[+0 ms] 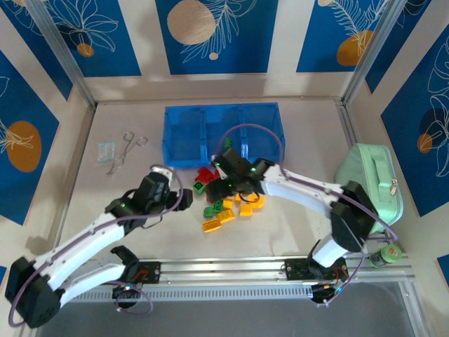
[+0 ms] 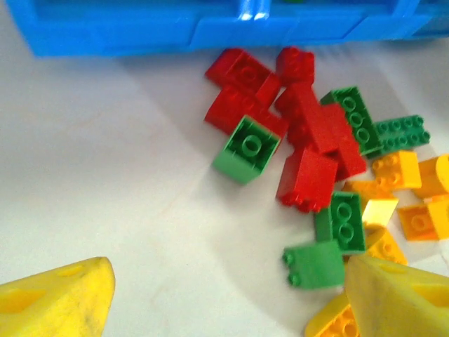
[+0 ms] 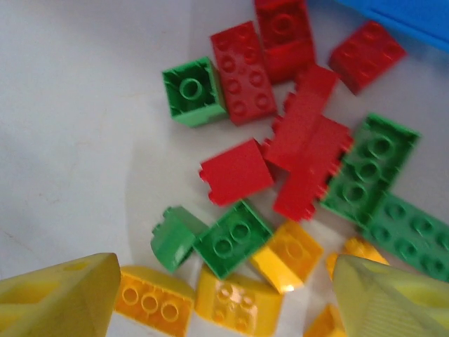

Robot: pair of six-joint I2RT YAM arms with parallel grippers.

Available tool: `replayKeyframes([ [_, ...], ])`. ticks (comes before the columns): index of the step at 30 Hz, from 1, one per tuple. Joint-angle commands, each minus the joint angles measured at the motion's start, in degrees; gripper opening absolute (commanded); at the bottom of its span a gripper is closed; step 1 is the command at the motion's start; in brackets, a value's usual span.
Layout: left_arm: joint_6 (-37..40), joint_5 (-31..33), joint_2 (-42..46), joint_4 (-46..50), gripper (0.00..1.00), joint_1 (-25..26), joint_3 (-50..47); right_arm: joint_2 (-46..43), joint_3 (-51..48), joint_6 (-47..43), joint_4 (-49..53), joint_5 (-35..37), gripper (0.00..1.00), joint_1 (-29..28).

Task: Sort the legos into containers by color
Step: Pick up the lego from the center of the table.

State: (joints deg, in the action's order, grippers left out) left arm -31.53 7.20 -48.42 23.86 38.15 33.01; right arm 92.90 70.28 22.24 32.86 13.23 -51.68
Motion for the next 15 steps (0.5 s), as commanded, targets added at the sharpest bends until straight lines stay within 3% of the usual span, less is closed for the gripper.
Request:
replayKeyframes([
  [1,-4.71,1.62,8.17,5.12,0.85,-0.02,-2.45,6.52,6.99,-4.33,4.39,-1.25,0.78,-1.81],
  [7,-5.3,4.09,18.39,12.69,0.85,-0.09,-2.59,17.53,18.2,-6.61,8.3,-0.65,0.74,-3.23],
  [15,-5.72,4.14,22.74,16.92,0.84,-0.07,-0.88,28.05,29.48,-7.42,13.58,3.61,0.72,-3.56],
])
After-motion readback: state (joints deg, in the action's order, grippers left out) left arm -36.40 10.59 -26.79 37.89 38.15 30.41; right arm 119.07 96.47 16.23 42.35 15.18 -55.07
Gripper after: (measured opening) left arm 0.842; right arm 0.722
